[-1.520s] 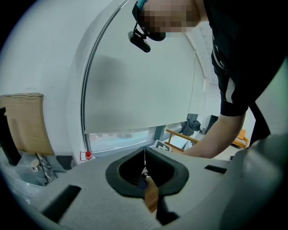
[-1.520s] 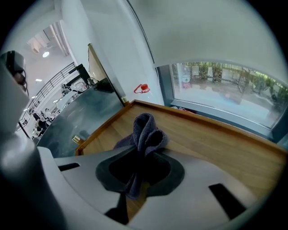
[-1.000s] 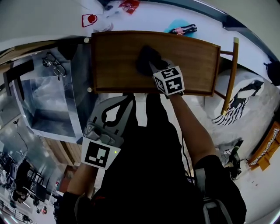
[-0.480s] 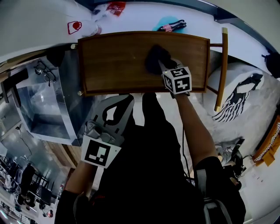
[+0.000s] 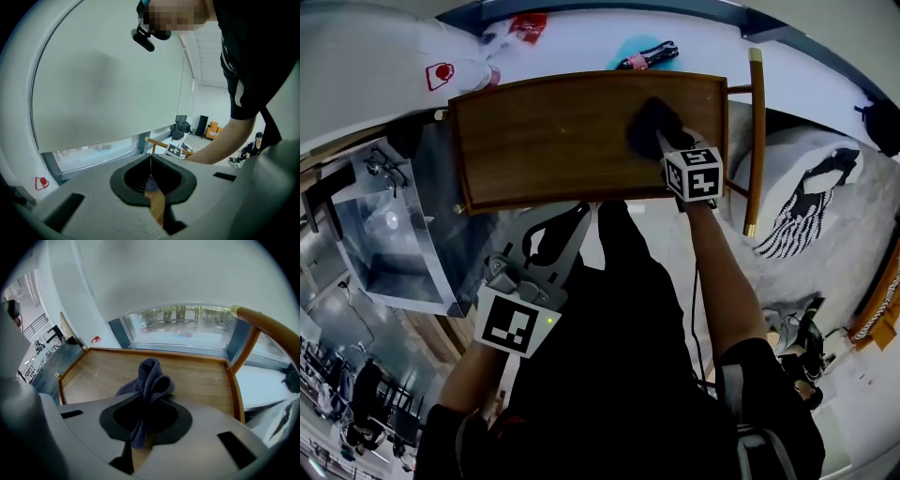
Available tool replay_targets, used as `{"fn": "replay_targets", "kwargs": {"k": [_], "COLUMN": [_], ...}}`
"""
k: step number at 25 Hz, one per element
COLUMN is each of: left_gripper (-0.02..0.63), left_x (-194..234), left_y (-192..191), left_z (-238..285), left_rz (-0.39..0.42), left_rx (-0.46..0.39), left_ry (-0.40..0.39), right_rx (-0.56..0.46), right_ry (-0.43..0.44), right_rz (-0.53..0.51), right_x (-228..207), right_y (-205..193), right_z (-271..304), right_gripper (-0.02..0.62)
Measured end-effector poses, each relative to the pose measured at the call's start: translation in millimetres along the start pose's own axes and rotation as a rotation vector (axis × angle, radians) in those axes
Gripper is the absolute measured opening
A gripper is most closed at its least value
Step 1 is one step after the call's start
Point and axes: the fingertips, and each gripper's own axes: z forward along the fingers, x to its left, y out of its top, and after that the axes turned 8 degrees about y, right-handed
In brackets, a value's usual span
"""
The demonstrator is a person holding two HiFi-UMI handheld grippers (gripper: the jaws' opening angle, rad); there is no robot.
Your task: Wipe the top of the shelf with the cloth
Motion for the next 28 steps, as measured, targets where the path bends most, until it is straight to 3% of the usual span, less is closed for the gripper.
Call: {"fn": "replay_targets", "kwargs": {"k": [16,22,28], "left_gripper": [0.023,0.023,0.023], "left_x": [-29.2,-17.4,13.3], "left_y": [24.8,29.8,19.9], "left_z": [25.3,4.5,-35.6], "left_rz": [0.022,0.025,0.006], "left_rx": [-0.04,-0.072,-0.077], "left_ry": [-0.045,-0.019,0.042], "right_rx": [-0.007,-0.035,-0.068], "right_ry": [-0.088,-0.08,-0.024], "right_rz": [0.04,0.014,-0.051], "right_x": [-49.6,-26.8,30.1], "right_y": [-10.5,10.0,50.7], "right_z": [-43.9,-51.2,-36.5], "right_gripper": [0.046,0.046,0.047]}}
